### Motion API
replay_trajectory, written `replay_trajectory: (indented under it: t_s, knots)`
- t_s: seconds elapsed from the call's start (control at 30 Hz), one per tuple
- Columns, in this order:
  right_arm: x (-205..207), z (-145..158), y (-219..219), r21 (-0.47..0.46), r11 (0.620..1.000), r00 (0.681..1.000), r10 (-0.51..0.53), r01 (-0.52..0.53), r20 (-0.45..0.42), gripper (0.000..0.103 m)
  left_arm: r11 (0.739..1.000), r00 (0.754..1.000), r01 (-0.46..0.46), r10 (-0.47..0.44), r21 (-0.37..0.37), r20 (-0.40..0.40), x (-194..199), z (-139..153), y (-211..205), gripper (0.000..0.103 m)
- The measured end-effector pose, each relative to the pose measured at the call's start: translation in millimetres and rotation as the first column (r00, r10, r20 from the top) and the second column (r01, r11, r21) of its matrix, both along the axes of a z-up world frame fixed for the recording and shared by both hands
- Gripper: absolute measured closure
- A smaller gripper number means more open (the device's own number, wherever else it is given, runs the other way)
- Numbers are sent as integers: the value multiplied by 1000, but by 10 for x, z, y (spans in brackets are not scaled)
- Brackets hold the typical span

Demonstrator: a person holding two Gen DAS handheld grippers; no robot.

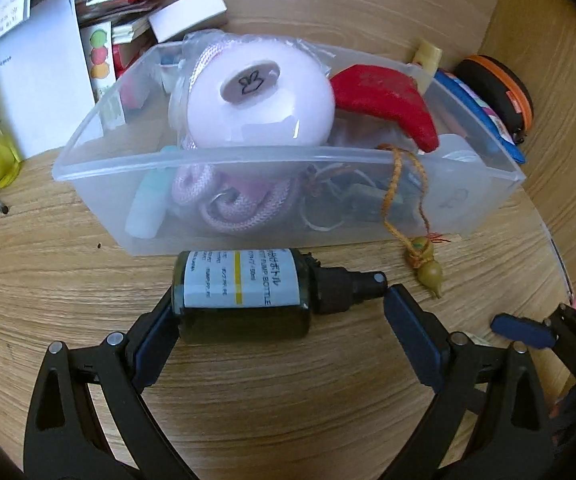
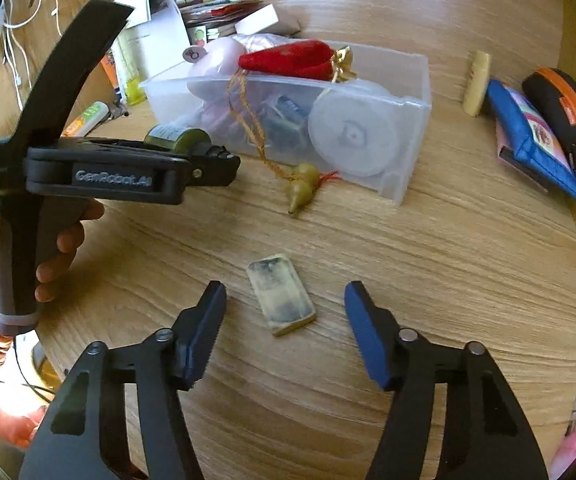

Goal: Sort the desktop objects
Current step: 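Move both grippers toward the green spray bottle and the tan card, then grasp the green spray bottle with the left gripper while the right grasps the tan card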

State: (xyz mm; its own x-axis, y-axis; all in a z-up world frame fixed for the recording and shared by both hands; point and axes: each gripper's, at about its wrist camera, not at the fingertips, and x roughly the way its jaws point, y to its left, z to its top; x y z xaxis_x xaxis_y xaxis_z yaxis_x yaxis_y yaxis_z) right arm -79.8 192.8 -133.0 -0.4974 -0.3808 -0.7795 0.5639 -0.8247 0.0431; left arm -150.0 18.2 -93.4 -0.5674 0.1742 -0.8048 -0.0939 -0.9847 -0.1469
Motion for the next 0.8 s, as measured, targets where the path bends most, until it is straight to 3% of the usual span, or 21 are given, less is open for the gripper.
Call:
replay_trajectory:
  t_s: [0.17,0.27,0.33,0.43,0.8]
  knots:
    - [19,-19,-25,7,1000,1000,11,-11,-16,67,999,1000,-24,23,-22,-17,-8,20,4,5]
    - [20,-27,-8,1,1000,1000,7,-7,-24,72,999,998,-42,41,-15,-56,45,73,-63,6]
    - [19,-26,7,-1,1000,1000,3,-3,-23,78,999,997,-54,53,-1,-51,49,74,-115,17]
    - [-8,-14,5,-7,1000,1000,-3,3,-16,81,999,997,-54,54,7,-51,83,85,-172,23]
    - [-105,35,31,-50,998,1000,-31,31,2,81,996,992,-88,89,15,-87,198,179,-261,23]
